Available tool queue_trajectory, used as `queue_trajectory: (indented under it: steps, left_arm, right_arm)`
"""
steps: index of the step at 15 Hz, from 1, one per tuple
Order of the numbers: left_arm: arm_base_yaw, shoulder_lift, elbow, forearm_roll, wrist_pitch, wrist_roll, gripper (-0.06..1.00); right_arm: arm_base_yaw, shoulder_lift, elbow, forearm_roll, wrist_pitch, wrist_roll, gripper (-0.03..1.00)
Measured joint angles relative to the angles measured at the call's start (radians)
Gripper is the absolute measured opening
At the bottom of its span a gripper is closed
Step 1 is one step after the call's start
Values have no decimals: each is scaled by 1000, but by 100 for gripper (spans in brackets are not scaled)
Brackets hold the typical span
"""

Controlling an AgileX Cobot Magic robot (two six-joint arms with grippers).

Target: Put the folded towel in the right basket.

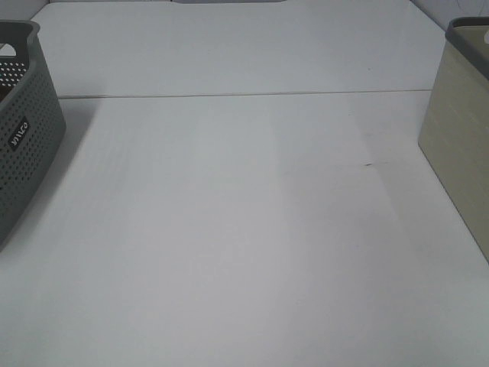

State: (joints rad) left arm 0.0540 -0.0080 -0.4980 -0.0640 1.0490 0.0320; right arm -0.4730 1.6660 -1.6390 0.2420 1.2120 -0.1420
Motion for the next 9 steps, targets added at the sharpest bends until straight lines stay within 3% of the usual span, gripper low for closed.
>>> queue_trajectory:
  steps: [2,3,5,6,9]
  left_arm:
    - [0,0,0,0,0,0,98]
    - [0,0,0,0,0,0,98]
    - [0,0,0,0,0,0,98]
    - [0,0,0,0,0,0,98]
    - [0,0,0,0,0,0,98]
  right_arm:
    - [0,2,0,0,-7,2,12]
    - [0,2,0,-1,-8,4,22]
    - [0,2,0,-10,-10,15,71]
    - [0,2,0,-11,-10,15,87]
    - [2,2,0,-8,3,17,96]
